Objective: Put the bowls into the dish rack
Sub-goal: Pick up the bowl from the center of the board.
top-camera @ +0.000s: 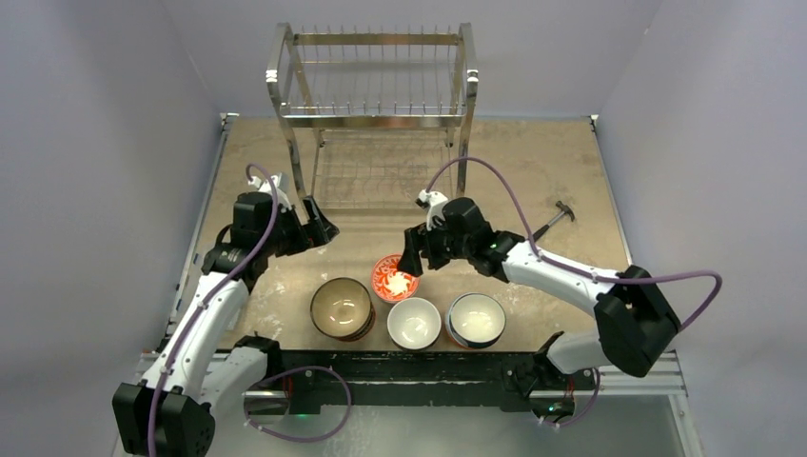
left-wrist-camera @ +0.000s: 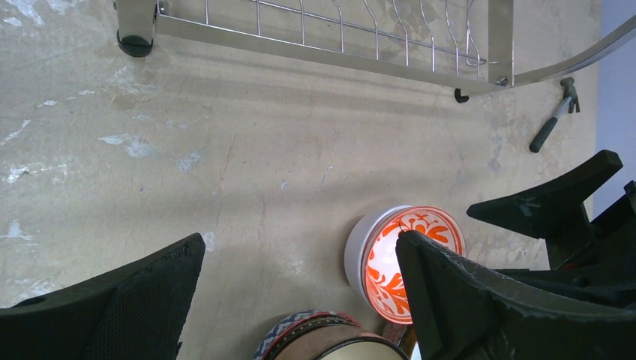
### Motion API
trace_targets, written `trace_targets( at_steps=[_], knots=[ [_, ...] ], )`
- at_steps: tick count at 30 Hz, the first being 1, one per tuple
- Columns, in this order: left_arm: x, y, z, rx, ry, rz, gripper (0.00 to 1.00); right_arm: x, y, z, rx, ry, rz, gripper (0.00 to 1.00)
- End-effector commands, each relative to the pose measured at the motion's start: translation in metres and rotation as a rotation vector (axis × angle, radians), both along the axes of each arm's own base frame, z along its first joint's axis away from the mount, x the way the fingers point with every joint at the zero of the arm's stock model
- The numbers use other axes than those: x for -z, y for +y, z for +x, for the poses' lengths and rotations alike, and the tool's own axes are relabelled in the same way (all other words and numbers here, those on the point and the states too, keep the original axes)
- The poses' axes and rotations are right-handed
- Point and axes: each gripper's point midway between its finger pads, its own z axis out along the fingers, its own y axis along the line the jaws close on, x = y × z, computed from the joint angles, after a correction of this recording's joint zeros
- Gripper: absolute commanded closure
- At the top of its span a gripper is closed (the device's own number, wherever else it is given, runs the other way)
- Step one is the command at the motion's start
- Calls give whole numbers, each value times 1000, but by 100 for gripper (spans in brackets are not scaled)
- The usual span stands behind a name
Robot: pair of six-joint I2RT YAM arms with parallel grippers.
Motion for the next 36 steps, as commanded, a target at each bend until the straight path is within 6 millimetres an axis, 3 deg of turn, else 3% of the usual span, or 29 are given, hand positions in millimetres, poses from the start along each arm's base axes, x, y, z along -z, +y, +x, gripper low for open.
trace_targets(
  at_steps=[1,11,17,25,36],
  knots=[
    [-9,-3,7,69,-32,46,2,3,9,3,17,-25,-84,22],
    [-6,-8,8,79,-36,20,2,20,16,-2,32,-34,-219,45],
    [-7,-9,8,81,-43,13,1,26,15,0,35,-40,-258,75],
    [-8,-11,7,95,-46,6,1,25,12,2,48,-59,-275,100],
    [-18,-20,3,144,-87,-34,1,-9,11,4,118,-97,-165,100]
  ],
)
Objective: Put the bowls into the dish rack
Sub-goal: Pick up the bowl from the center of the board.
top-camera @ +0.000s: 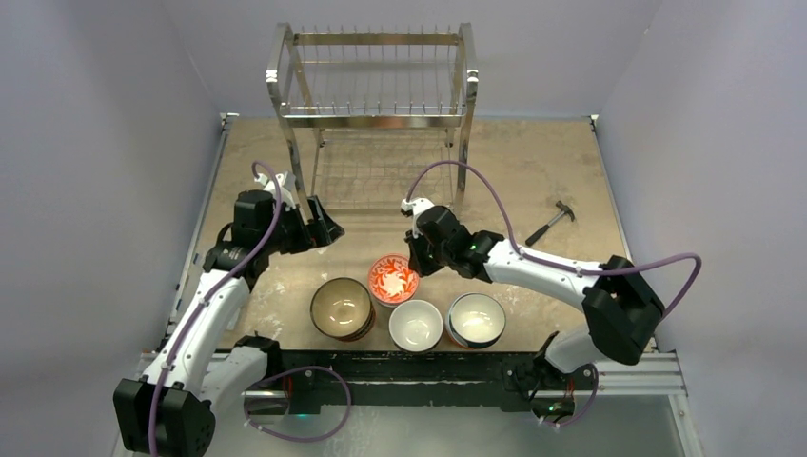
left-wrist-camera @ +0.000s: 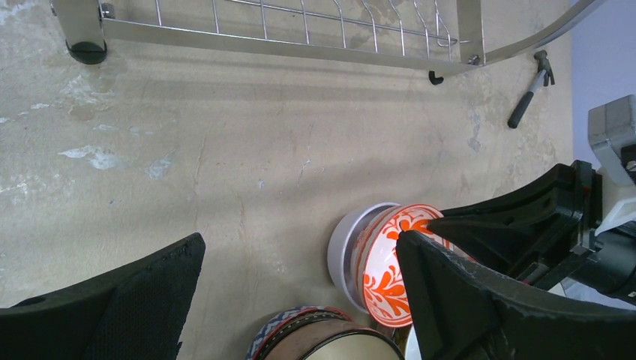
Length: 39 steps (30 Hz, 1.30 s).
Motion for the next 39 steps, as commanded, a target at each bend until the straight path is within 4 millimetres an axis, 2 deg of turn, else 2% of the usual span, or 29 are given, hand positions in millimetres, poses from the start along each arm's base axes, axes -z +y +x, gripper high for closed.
trace_targets(
  at_steps=[1,7,14,18,22,26,31,35,39],
  knots=[
    [-17,-8,1,54,-86,-29,1,-48,7,8,51,-88,133,100],
    [-24,-16,-3,98,-118,-65,1,-78,-2,21,110,-150,210,100],
    [-30,-30,-10,173,-141,-131,1,-99,-24,38,108,-137,378,100],
    [-27,-39,-16,190,-127,-205,2,-107,-36,39,94,-119,462,100],
    [-31,-58,-25,235,-133,-374,2,-113,-43,36,55,-88,556,100],
    [-46,-85,-32,285,-161,-524,1,-117,-46,30,17,-60,624,100],
    [-58,-120,-41,363,-177,-605,1,-126,-43,23,-24,-37,710,100],
    [-66,-133,-48,399,-197,-694,1,-135,-37,19,-62,-19,763,100],
    [-61,-139,-48,398,-181,-696,1,-140,-34,19,-75,-16,779,100]
  ],
)
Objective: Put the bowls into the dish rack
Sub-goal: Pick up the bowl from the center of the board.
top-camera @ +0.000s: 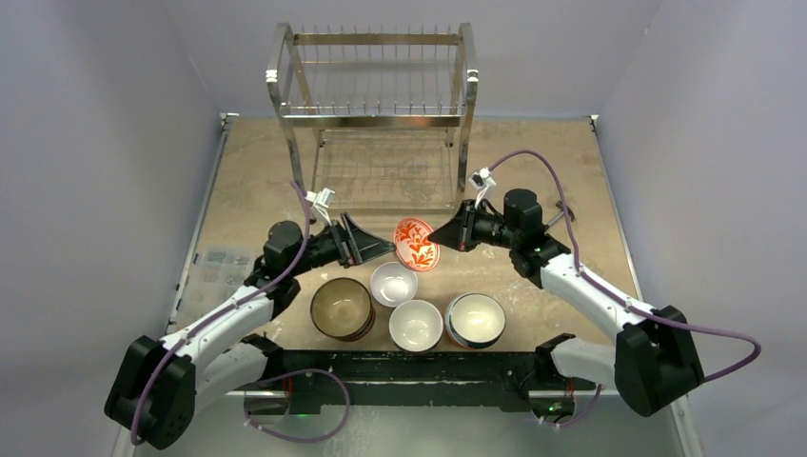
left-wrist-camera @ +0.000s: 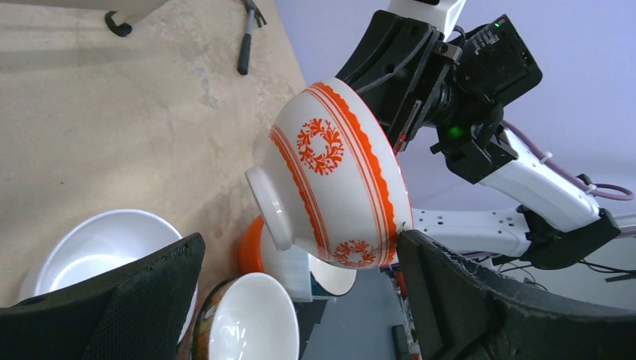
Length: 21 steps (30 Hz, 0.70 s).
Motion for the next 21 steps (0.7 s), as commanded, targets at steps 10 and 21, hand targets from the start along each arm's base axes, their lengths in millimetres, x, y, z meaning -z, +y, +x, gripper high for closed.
trace_targets(
  at_steps=[10,21],
  knots=[
    [-16,-28,-6,2,-16,-76,1,-42,12,0,-77,-89,115,100],
    [-17,-55,-19,45,16,-106,8,-38,11,2,-61,-88,102,100]
  ],
)
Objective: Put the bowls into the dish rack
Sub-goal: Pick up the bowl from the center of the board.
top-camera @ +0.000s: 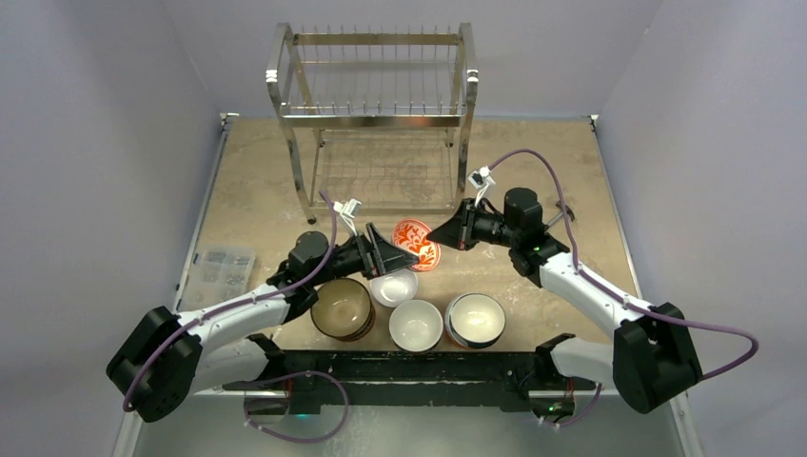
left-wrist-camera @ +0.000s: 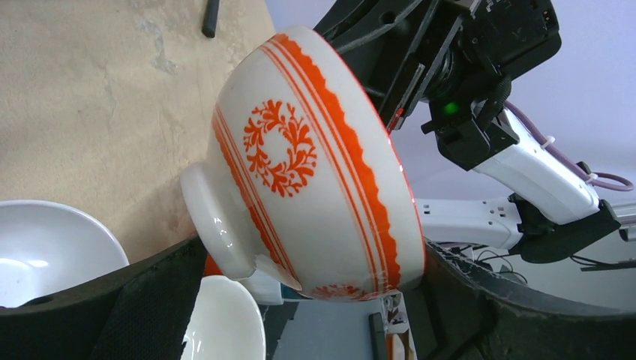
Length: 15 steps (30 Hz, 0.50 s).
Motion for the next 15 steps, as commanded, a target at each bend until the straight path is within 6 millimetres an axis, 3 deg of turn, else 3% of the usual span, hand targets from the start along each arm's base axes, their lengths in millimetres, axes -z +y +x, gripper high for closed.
trace_targets(
  at_steps=[1,8,15],
  knots=[
    [-23,-7,4,-22,-45,-62,9,-31,7,2,-29,-87,61,100],
    [-22,-8,5,-49,-37,-54,14,-29,6,3,-27,-89,53,100],
    [-24,-13,6,-53,-40,-40,38,-22,4,5,-13,-80,28,100]
  ],
)
